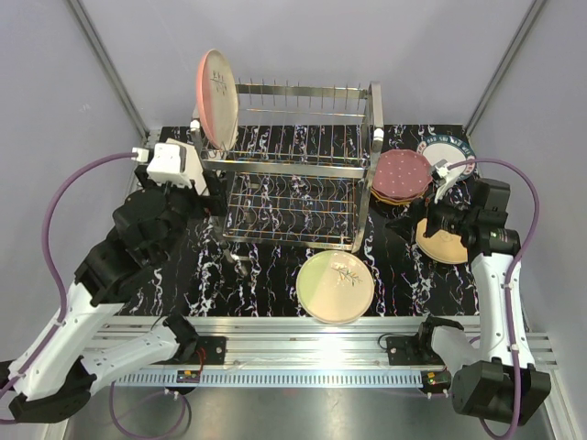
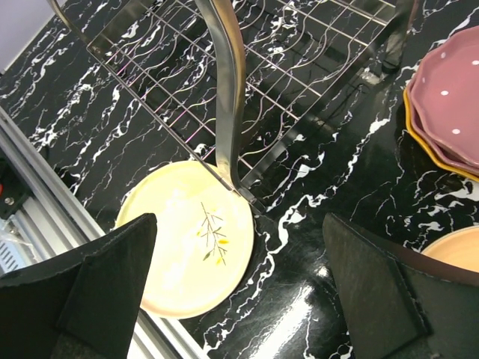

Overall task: Unload the plates from the dish rack
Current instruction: Grab a plate with the left arm

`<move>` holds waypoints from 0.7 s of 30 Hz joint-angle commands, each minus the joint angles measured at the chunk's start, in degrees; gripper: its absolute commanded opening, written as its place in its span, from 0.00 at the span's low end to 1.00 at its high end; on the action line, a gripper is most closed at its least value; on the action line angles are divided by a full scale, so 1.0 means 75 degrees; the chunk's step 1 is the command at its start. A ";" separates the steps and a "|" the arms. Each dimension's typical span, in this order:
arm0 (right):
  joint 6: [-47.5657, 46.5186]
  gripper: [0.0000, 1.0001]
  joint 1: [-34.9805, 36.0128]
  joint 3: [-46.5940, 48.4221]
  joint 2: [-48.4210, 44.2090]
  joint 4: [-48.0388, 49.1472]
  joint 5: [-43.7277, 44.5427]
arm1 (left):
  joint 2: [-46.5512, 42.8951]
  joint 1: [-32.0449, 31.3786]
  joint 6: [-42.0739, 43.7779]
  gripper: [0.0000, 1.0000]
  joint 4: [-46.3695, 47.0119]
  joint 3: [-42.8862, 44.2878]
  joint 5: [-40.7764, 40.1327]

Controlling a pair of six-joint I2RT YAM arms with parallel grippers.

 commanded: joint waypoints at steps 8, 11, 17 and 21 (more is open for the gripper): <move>-0.0436 1.00 -0.0012 -0.0028 -0.0414 -0.0100 0.0392 | 0.1005 0.1001 0.0051 0.98 0.0607 0.1018 0.0651; -0.0448 1.00 -0.0012 -0.0039 -0.0391 -0.0100 0.0404 | 0.1368 0.1200 0.0027 0.98 0.0467 0.1522 0.0745; -0.0471 1.00 0.0000 -0.0051 -0.0402 -0.0147 0.0333 | 0.2178 0.1599 -0.0055 0.95 0.0138 0.2519 0.1026; -0.0483 1.00 -0.0012 -0.0075 -0.0449 -0.0124 0.0287 | 0.2553 0.1845 -0.0114 0.89 0.0079 0.2953 0.1202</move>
